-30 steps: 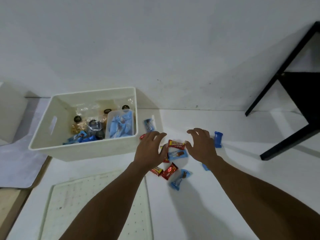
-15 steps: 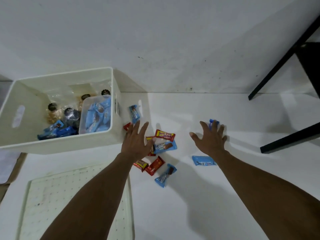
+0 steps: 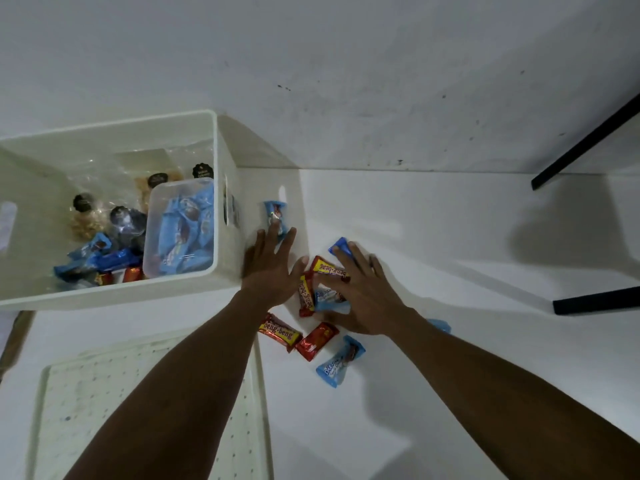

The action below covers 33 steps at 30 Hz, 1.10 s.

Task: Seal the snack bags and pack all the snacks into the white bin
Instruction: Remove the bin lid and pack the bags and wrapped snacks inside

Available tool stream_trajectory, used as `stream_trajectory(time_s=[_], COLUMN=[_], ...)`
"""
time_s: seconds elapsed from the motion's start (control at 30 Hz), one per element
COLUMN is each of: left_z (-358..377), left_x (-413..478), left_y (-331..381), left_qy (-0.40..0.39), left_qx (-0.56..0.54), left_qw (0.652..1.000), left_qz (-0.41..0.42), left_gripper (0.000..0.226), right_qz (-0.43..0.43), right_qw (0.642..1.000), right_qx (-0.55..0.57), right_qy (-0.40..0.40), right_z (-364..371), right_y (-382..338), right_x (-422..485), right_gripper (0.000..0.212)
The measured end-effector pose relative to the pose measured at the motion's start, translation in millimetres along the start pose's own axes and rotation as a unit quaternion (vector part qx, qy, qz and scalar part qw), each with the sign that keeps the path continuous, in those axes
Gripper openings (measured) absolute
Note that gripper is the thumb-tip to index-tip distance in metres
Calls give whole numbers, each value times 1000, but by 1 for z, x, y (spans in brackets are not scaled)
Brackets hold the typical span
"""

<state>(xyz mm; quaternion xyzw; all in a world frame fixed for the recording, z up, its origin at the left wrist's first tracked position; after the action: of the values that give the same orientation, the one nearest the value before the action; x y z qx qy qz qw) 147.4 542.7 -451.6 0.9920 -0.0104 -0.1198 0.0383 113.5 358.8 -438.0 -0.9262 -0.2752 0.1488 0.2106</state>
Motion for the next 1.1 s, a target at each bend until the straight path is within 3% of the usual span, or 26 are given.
stream_trajectory(time_s=[0.13,0.23,0.5,0.6,0.77,0.9,1.0,1.1], left_z=[3,5,21,29,36,33,36,39], left_x=[-24,-50,-119,-135,-147,-143,-142,-145], left_y=[10,20,54,57,53,47,42,40], left_qy=[29,28,-24,-10,54,89,79,74], left_qx=[-11,-40,-4,6,-8,-19,-12,-25], left_qw=[998,996,994,994,991,982,980,981], left_qz=[61,78,103,112,121,166,180,177], left_gripper=[75,77,94,98,76,65,65,62], right_qz=[-5,20,113,130,138,128,131,128], right_qw=[1000,999,992,990,987,989,990,989], right_qx=[-15,-25,-45,-21,8,-5,-28,-33], right_qy=[8,14,25,43,86,74,54,64], right_z=[2,-4,0,10,30,42,47,48], right_y=[10,19,31,28,6,-16,-18,-16], right_x=[-27,-50,-113,-127,-132,-127,-122,-122], right_gripper=[55,48,78,87,100,121,121,105])
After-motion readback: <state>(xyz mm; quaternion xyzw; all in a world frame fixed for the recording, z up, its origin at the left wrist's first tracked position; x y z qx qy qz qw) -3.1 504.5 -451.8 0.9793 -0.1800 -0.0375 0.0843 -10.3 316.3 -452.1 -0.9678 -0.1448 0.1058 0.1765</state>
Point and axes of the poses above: each hand's wrist, its own x-axis towards the middle knuckle, its own z-axis out of the palm, y = z × x, the point moved 7 cm from there along x, towards the middle knuckle, and after that the axes turned 11 degrees about x, right-handed, at the moved point
